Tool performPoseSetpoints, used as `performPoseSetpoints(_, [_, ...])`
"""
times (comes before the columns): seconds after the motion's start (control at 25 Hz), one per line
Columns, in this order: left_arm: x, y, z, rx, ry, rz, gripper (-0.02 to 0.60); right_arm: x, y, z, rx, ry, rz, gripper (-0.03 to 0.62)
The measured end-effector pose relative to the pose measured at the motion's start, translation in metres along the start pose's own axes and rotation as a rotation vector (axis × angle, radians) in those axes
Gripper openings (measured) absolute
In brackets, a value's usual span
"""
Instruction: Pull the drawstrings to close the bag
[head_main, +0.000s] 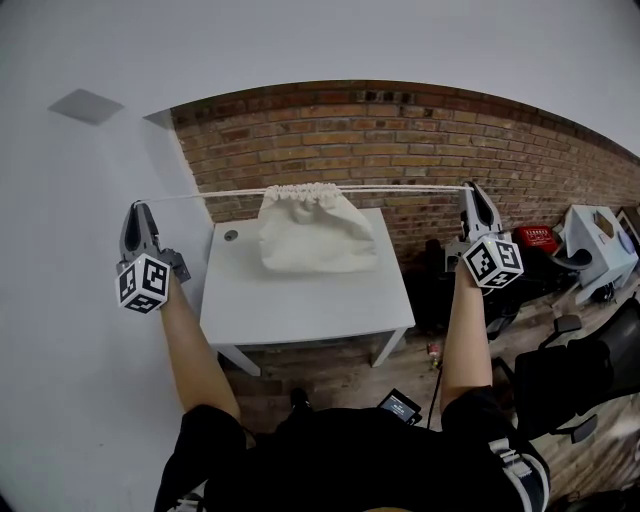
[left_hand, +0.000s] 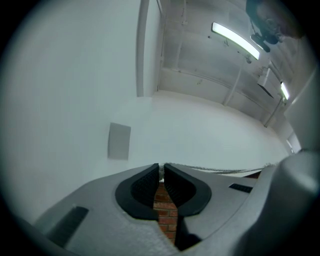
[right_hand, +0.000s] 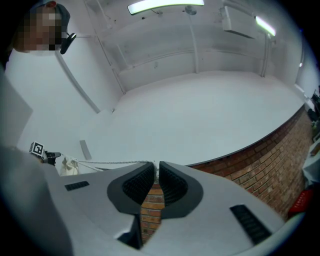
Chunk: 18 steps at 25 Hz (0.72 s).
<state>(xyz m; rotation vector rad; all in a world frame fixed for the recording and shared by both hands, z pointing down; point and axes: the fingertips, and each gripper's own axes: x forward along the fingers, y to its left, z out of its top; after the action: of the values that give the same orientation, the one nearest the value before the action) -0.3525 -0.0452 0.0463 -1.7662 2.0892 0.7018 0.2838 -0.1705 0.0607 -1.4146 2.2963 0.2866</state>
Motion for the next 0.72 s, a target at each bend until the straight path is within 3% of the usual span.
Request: performPoseSetpoints(0.72, [-0.008, 0.009, -0.001, 0.009, 0.005, -0.011, 0.044, -0.004, -0.024, 0.014, 0.04, -0.022, -0.012, 0.035])
